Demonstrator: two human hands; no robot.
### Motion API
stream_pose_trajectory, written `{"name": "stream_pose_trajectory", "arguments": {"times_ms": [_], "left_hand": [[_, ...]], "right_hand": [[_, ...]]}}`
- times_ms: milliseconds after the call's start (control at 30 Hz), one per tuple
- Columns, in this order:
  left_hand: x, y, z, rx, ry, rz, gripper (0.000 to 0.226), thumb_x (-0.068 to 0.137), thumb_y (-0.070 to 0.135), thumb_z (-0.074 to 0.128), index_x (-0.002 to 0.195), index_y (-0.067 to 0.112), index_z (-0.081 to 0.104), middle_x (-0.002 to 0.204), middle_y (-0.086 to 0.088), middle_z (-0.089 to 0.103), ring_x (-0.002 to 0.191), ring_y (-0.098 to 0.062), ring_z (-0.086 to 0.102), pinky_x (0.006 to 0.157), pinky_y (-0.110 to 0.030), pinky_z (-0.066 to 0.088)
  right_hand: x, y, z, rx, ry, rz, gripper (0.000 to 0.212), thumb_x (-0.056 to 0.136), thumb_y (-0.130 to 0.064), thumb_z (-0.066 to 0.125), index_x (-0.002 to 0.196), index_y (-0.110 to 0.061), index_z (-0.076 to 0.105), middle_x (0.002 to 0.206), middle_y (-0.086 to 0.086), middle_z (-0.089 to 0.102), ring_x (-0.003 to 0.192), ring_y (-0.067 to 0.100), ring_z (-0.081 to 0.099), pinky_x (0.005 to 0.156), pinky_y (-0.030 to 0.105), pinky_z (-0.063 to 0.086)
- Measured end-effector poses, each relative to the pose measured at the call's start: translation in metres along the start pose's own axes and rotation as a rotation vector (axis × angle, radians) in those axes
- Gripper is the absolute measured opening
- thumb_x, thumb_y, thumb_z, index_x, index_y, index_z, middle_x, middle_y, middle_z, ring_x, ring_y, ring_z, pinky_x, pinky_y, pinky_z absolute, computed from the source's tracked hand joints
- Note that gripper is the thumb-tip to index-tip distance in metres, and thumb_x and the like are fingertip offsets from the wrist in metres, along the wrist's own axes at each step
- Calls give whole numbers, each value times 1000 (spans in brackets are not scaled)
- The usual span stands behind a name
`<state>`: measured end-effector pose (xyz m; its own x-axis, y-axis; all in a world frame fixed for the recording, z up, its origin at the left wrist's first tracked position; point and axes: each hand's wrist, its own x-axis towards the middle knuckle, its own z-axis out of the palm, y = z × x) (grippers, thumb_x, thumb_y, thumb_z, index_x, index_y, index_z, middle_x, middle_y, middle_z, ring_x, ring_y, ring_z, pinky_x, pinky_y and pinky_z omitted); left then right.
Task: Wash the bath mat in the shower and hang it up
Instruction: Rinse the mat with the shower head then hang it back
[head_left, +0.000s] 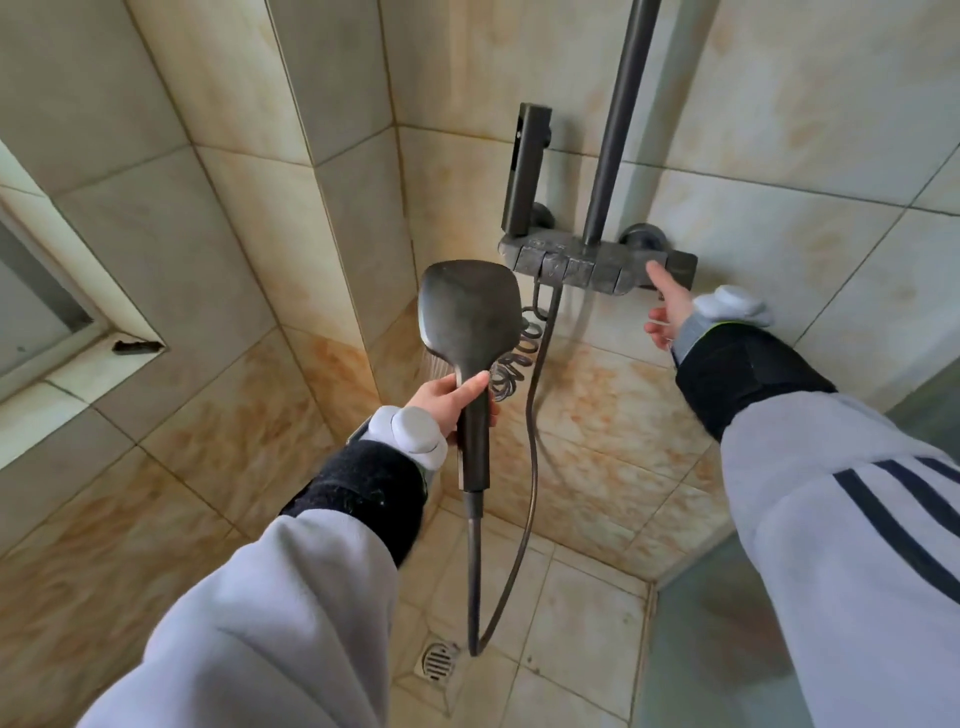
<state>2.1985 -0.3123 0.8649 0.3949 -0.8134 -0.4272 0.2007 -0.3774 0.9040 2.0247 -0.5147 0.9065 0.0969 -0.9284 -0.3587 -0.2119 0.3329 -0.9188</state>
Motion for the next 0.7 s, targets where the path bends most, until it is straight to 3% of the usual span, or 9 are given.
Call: {"name": "stream_pose_trajectory", "arguments": {"times_ms": [67, 167, 267, 333, 367, 433, 600, 667, 700], "left_hand": [[5, 5, 9, 14, -5, 1, 22, 92, 33, 57, 87, 11, 58, 81, -8, 66, 73, -23, 64, 93, -42, 49], [9, 11, 16, 32, -4, 5, 22, 92, 32, 57, 88, 11, 59, 81, -8, 67, 72, -22, 65, 90, -39, 51], [12, 15, 19, 48, -4, 11, 21, 92, 31, 57, 86, 11, 60, 79, -7, 67, 68, -19, 65, 85, -37, 53], [12, 19, 21, 39, -12, 10, 20, 93, 29, 57, 86, 10, 60, 78, -6, 66, 65, -17, 64, 75, -31, 55], [13, 21, 22, 38, -18, 12, 19, 93, 28, 57, 86, 10, 60, 77, -6, 66, 63, -16, 63, 70, -28, 55], [13, 24, 23, 26, -30, 13, 18, 93, 26, 58, 86, 9, 60, 78, -7, 65, 63, -17, 63, 69, -28, 56], [9, 30, 23, 27, -51, 14, 19, 94, 22, 56, 82, 7, 58, 75, -10, 61, 62, -20, 58, 66, -29, 55], [5, 32, 20, 39, -57, 13, 18, 94, 21, 56, 82, 7, 57, 75, -9, 60, 59, -17, 59, 57, -24, 56], [4, 33, 19, 49, -54, 12, 18, 94, 21, 56, 82, 8, 57, 75, -8, 60, 59, -16, 59, 53, -21, 56]], "right_hand": [[7, -2, -4, -28, -35, 8, 42, 88, -59, 51, 85, -17, 44, 64, -2, 27, 49, 9, 27, 40, 16, 24], [12, -6, -6, -62, -102, 30, 33, 95, -47, 46, 77, -24, 32, 65, 0, 19, 53, 8, 22, 39, 19, 29], [12, -7, -7, -95, -137, -8, 35, 99, -38, 43, 69, -24, 30, 67, -4, 20, 35, 6, 44, 22, 9, 24], [9, -7, -8, -49, -134, -36, 18, 100, -34, 43, 92, -19, 52, 68, -5, 21, 32, 2, 41, 22, 8, 25], [8, -8, -7, -32, -134, -31, 29, 100, -33, 43, 120, -13, 53, 69, -6, 21, 37, 2, 39, 22, 8, 25], [8, -9, -7, -32, -140, -6, 56, 100, -33, 41, 147, -5, 29, 68, -4, 19, 26, 1, 36, 20, 9, 22], [11, -9, -4, -8, -103, 8, 62, 100, -33, 41, 149, -1, 21, 63, -4, 20, 12, 2, 29, 19, 9, 21], [14, -6, -2, -5, -42, 33, 56, 98, -42, 42, 142, -7, 37, 54, -2, 32, 24, 6, 38, 24, 10, 27], [15, -5, -1, -24, -33, 46, 45, 96, -47, 44, 122, -11, 53, 56, -1, 34, 34, 7, 40, 28, 12, 30]]}}
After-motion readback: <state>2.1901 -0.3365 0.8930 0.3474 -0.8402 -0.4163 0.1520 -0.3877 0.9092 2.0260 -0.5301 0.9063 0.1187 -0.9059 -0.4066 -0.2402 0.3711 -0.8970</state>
